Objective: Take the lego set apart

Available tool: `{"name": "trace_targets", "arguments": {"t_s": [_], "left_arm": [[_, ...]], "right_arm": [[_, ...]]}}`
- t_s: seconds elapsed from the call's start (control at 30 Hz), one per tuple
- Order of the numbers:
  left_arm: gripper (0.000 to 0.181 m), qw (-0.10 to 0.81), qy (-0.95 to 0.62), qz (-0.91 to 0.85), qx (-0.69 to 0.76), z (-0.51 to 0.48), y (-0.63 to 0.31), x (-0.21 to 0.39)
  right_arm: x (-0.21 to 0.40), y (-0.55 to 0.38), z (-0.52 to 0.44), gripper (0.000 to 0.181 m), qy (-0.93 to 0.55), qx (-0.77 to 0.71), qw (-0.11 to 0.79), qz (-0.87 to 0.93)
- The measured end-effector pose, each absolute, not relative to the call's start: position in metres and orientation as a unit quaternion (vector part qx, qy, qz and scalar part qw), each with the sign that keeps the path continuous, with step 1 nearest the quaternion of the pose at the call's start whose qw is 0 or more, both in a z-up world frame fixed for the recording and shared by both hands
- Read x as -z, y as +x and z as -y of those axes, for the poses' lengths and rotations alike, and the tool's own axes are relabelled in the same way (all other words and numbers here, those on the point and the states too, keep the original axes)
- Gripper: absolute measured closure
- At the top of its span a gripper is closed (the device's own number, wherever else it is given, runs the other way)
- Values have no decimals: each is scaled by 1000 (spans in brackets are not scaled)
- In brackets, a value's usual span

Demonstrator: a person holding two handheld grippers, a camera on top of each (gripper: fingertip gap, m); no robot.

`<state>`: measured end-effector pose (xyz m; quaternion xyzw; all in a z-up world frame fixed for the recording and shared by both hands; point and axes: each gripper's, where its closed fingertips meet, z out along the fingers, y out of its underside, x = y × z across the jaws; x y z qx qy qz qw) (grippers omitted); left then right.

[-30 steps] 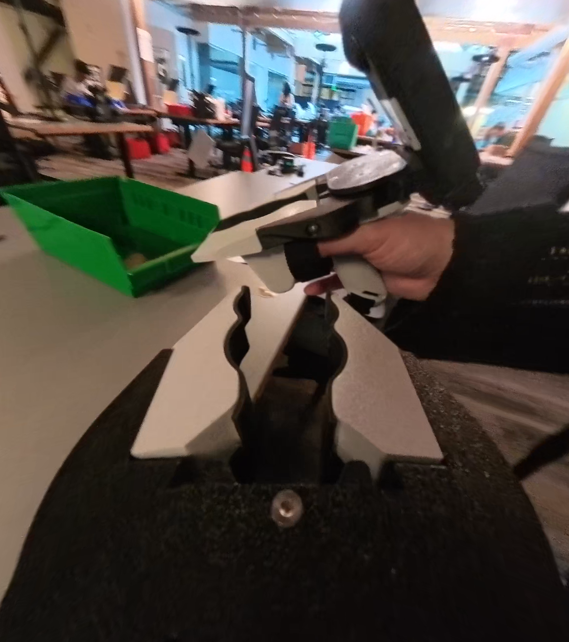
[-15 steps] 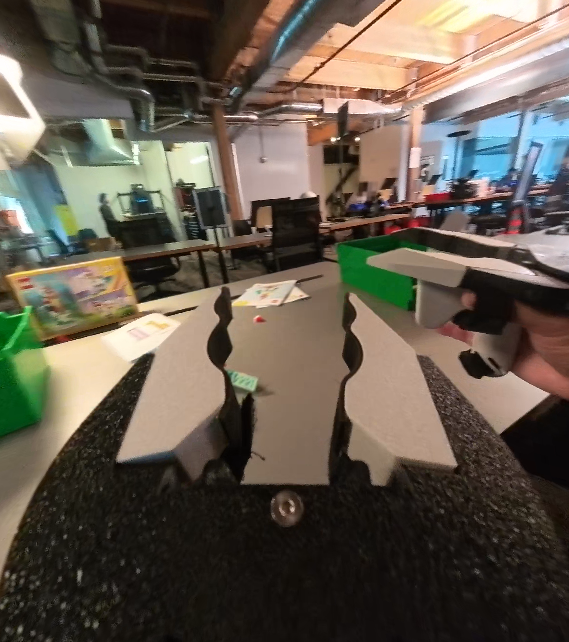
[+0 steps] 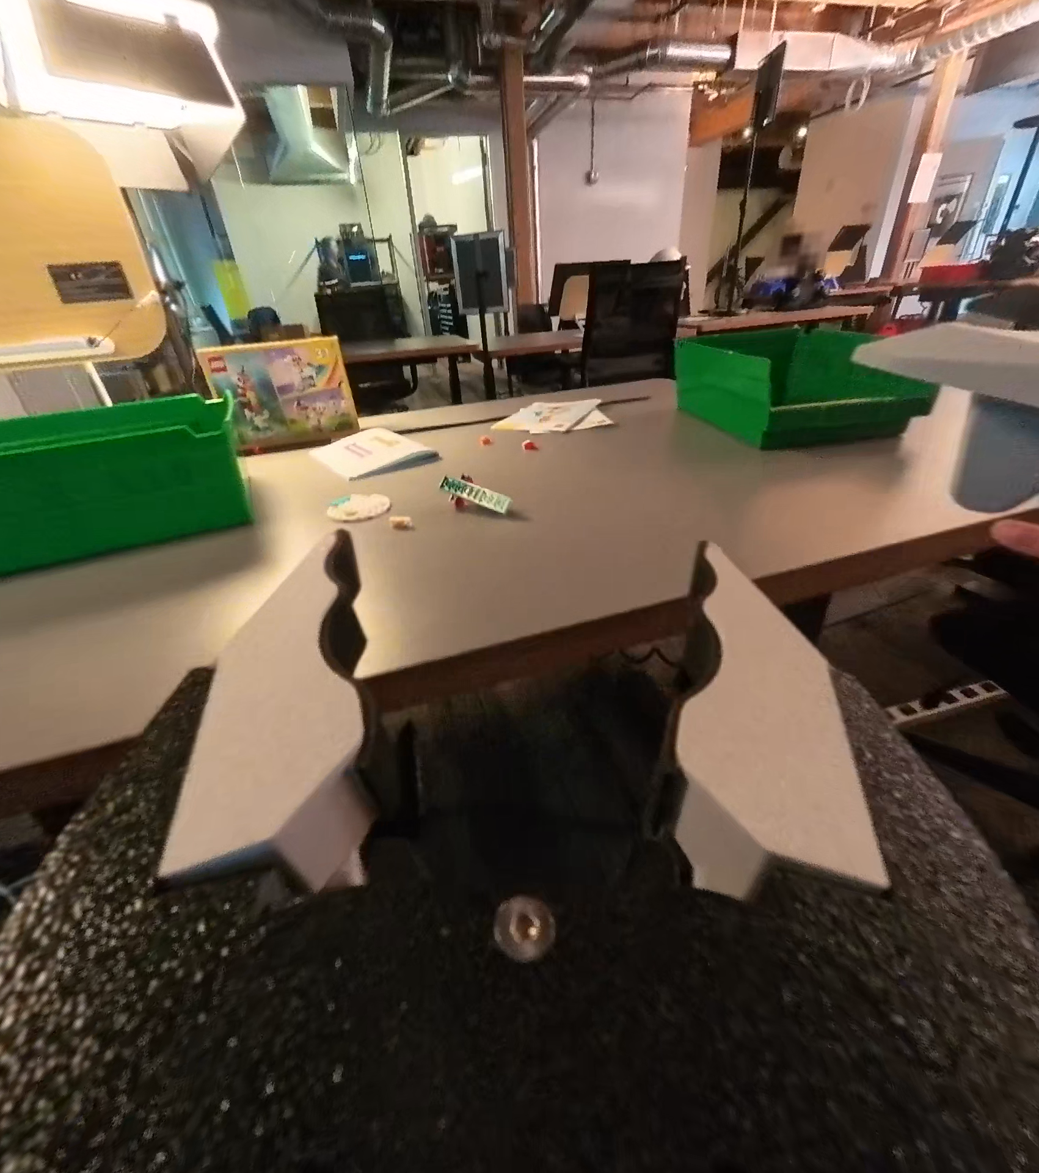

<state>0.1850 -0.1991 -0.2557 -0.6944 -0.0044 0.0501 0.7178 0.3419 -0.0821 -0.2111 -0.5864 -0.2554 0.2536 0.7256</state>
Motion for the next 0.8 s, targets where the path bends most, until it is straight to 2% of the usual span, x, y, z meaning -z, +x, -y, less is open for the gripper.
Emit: {"name": "trace_targets", "arguments": {"t_s": [0.03, 0.17, 0.3, 0.6, 0.8], "left_arm": [[70, 714, -698, 9, -49, 214, 188, 254], [52, 694, -717, 13, -64, 274, 199, 252], [46, 704, -707, 29, -62, 329, 212, 244], [43, 710, -694, 36, -111, 396, 221, 251], [46, 701, -687, 74, -175, 405, 174, 264]], "right_arm": [[213, 348, 99, 73, -595, -255, 719, 253], [232, 362, 160, 72, -641, -218, 679, 284], [234, 372, 219, 72, -637, -198, 676, 313], [234, 371, 271, 77, -610, -217, 693, 316], [240, 336, 262, 78, -601, -222, 691, 335]]}}
